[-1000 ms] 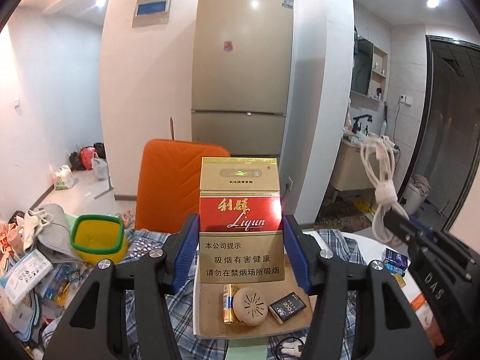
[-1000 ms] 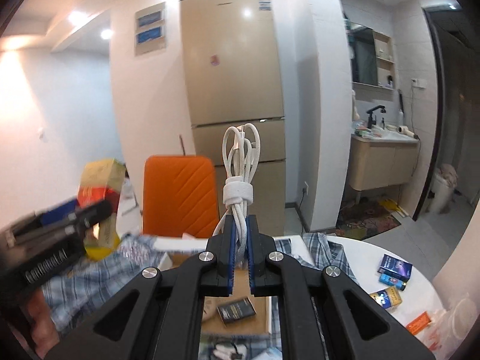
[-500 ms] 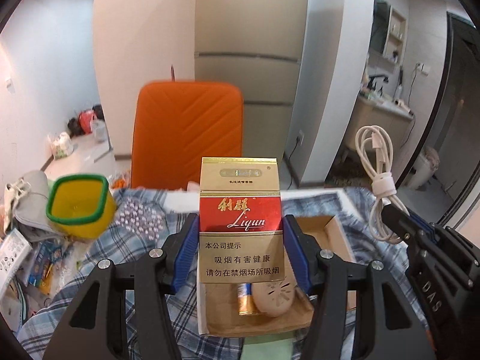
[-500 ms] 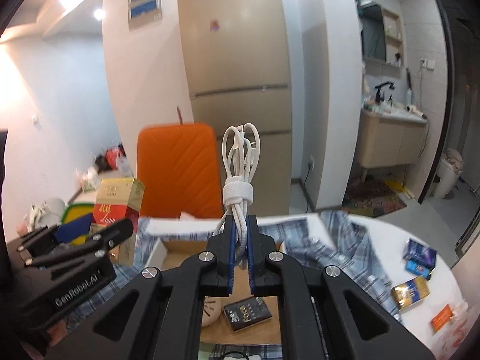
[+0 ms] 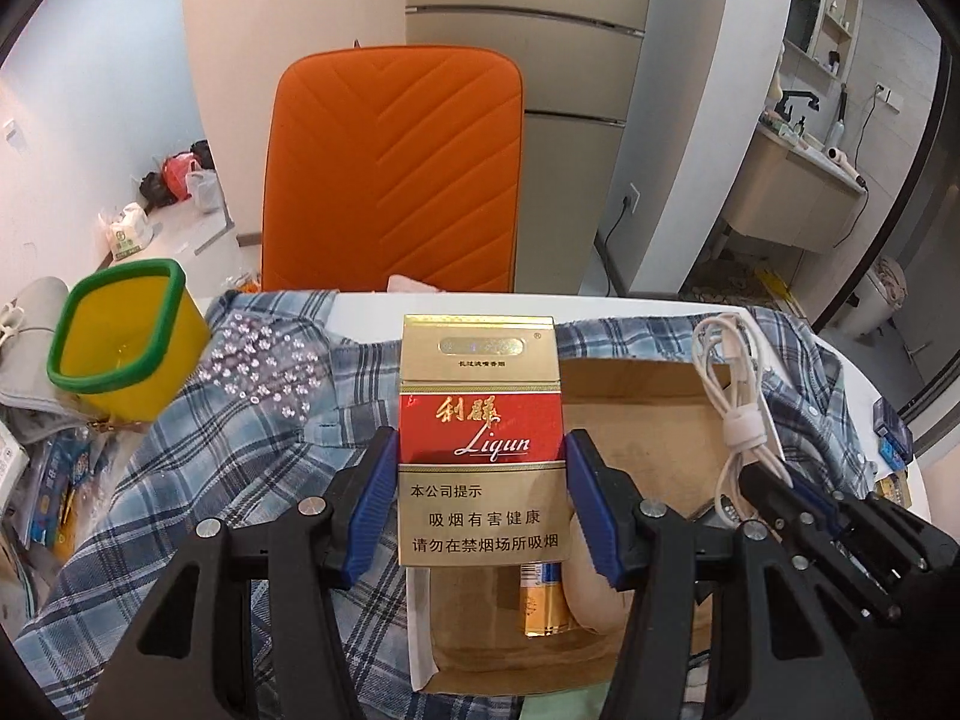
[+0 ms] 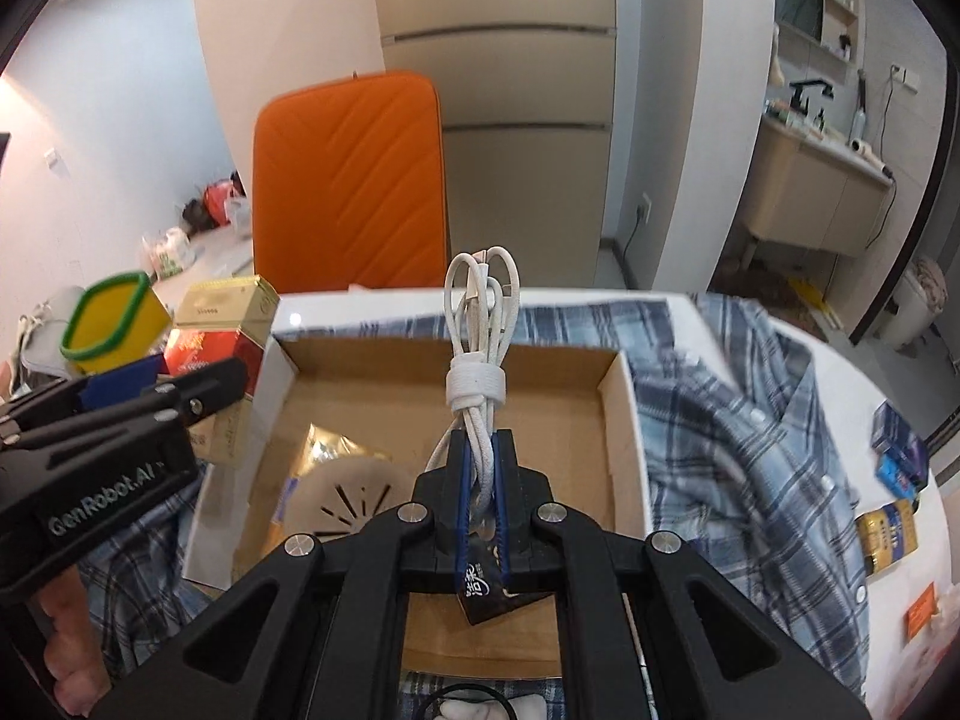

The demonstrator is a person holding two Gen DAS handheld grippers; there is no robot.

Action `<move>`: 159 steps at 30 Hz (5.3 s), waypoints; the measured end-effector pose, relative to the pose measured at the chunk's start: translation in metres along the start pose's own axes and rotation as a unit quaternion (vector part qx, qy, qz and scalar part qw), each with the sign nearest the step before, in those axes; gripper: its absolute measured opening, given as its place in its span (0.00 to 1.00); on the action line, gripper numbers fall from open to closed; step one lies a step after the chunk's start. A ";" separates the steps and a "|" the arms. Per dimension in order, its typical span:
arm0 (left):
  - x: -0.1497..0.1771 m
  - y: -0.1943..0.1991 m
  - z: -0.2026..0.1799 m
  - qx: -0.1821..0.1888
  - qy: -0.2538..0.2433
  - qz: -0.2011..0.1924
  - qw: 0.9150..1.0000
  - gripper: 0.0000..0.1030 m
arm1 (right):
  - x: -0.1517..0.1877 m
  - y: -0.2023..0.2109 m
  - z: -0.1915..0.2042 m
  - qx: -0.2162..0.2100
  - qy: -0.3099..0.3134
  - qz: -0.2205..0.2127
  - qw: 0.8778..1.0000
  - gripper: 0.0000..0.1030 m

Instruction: Organize soft objects

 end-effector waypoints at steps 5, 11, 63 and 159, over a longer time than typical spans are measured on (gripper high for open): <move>0.000 -0.003 0.006 0.003 -0.002 -0.001 1.000 0.53 | 0.007 -0.014 -0.005 -0.002 -0.002 0.024 1.000 0.07; -0.004 0.004 0.009 -0.001 -0.007 -0.022 1.000 0.72 | 0.008 -0.017 -0.010 0.001 -0.009 0.037 0.999 0.08; 0.019 0.219 -0.029 0.022 -0.070 -0.308 0.949 0.99 | -0.004 0.211 -0.027 0.043 0.040 -0.256 0.965 0.85; 0.157 0.148 0.009 0.051 -0.034 -0.250 0.966 0.99 | 0.134 0.202 -0.050 0.072 0.008 -0.236 0.969 1.00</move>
Point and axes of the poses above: each gripper's, at about its wrist camera, not at the fingertips, and y roughly against the way its jaws point, z to its left, x to its underside, the point moved 2 cm from there along -y, roughly the way its jaws point, and after that the axes turned 8 degrees about -z, right-handed, at the moved point
